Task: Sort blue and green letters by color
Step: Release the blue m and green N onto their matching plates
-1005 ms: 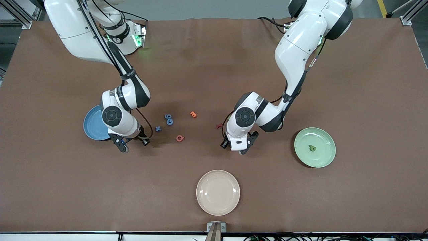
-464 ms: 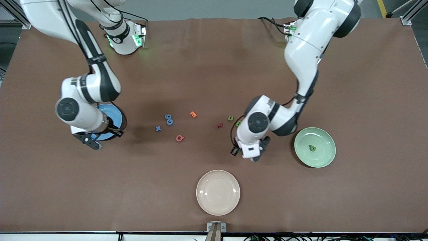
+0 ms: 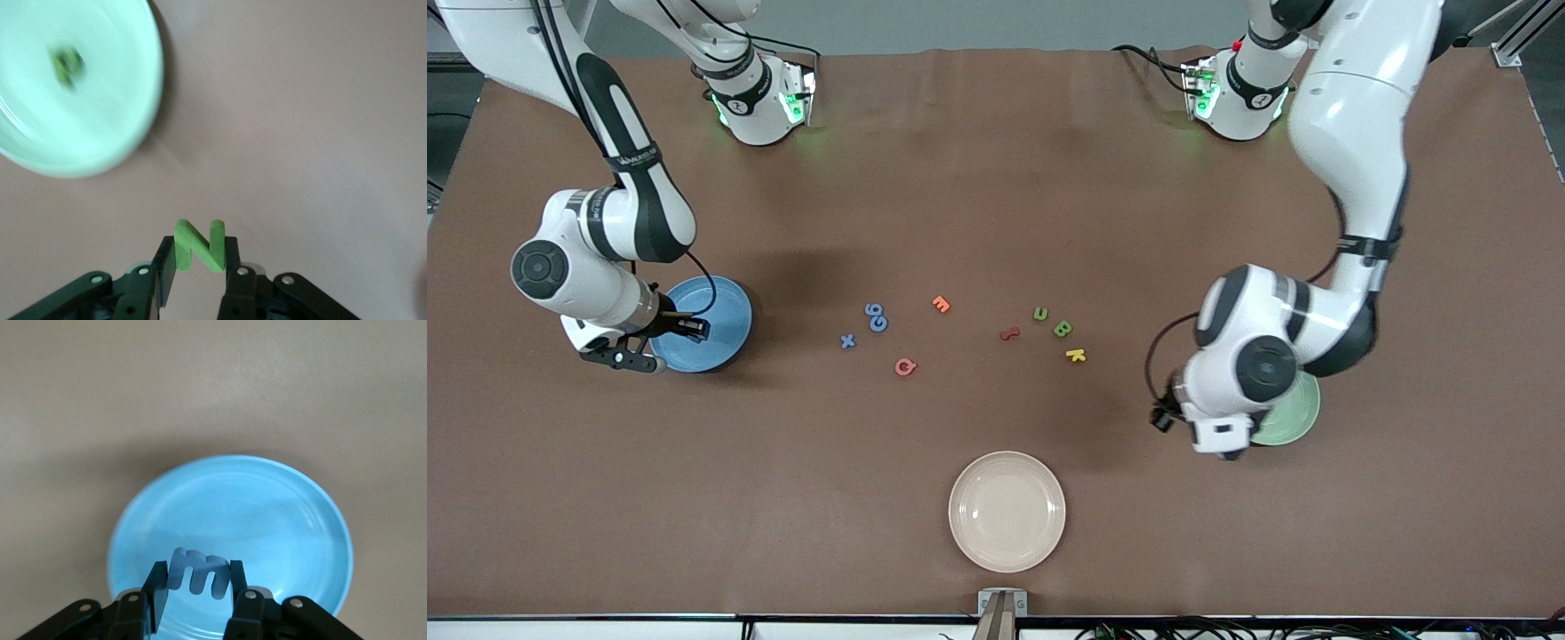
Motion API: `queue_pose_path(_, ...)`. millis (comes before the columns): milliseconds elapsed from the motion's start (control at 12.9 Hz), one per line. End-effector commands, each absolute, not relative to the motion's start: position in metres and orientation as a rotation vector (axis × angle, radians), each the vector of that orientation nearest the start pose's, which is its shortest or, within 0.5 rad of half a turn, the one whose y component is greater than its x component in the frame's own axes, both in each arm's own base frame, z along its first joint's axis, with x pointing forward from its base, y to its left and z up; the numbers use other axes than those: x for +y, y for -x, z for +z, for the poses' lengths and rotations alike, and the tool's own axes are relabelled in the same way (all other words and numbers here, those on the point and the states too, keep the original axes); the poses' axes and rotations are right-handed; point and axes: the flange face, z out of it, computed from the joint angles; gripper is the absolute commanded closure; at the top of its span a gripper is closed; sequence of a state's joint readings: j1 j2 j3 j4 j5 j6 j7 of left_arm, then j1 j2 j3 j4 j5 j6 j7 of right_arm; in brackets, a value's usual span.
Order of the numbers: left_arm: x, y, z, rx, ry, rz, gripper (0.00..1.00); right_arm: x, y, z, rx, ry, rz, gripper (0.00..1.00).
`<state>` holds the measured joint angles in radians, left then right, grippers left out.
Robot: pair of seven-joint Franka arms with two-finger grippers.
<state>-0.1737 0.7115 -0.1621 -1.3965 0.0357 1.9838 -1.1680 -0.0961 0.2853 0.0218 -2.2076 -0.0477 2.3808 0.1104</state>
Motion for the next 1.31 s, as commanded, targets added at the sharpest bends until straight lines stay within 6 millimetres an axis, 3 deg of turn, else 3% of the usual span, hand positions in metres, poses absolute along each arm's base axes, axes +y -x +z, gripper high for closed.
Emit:
queue_pose_path(0,-0.13,-0.67,0.28,-1.101,2.884,0.281,0.99,-0.057,-0.517,0.241,0.085,3.156,0.196,0.78)
queue_pose_path(155,-0.089,-0.669,0.269,-1.018,2.913,0.32,0.99,-0.064,-0.504,0.231,0.019,3.147,0.232,0.78)
queue_pose_path(387,-0.051,-0.662,0.245,-0.891,2.957,0.374,0.95,-0.063,-0.492,0.216,-0.014,3.147,0.186,0.76)
queue_pose_path(464,-0.039,-0.661,0.236,-0.856,2.972,0.39,0.9,-0.063,-0.491,0.214,-0.012,3.146,0.191,0.75)
queue_pose_path(541,-0.037,-0.661,0.23,-0.828,2.982,0.391,0.69,-0.063,-0.488,0.211,-0.013,3.145,0.202,0.73)
queue_pose_path(619,-0.036,-0.661,0.23,-0.821,2.979,0.387,0.22,-0.062,-0.483,0.21,-0.015,3.143,0.212,0.68)
queue_pose_path(696,-0.037,-0.66,0.236,-0.804,2.973,0.382,0.0,-0.062,-0.48,0.208,-0.013,3.142,0.222,0.65)
queue_pose_path(773,-0.045,-0.66,0.246,-0.789,2.978,0.377,0.0,-0.06,-0.48,0.207,-0.018,3.141,0.226,0.48)
queue_pose_path(851,-0.07,-0.657,0.26,-0.759,2.979,0.381,0.0,-0.06,-0.479,0.208,-0.016,3.142,0.226,0.07)
queue_pose_path(928,-0.092,-0.653,0.269,-0.733,2.985,0.38,0.0,-0.059,-0.48,0.211,-0.013,3.143,0.222,0.0)
queue_pose_path(1005,-0.119,-0.648,0.28,-0.743,2.983,0.376,0.0,-0.058,-0.481,0.218,-0.003,3.146,0.215,0.0)
queue_pose_path(1237,-0.25,-0.618,0.291,-0.852,2.971,0.369,0.01,-0.036,-0.487,0.234,0.067,3.151,0.216,0.0)
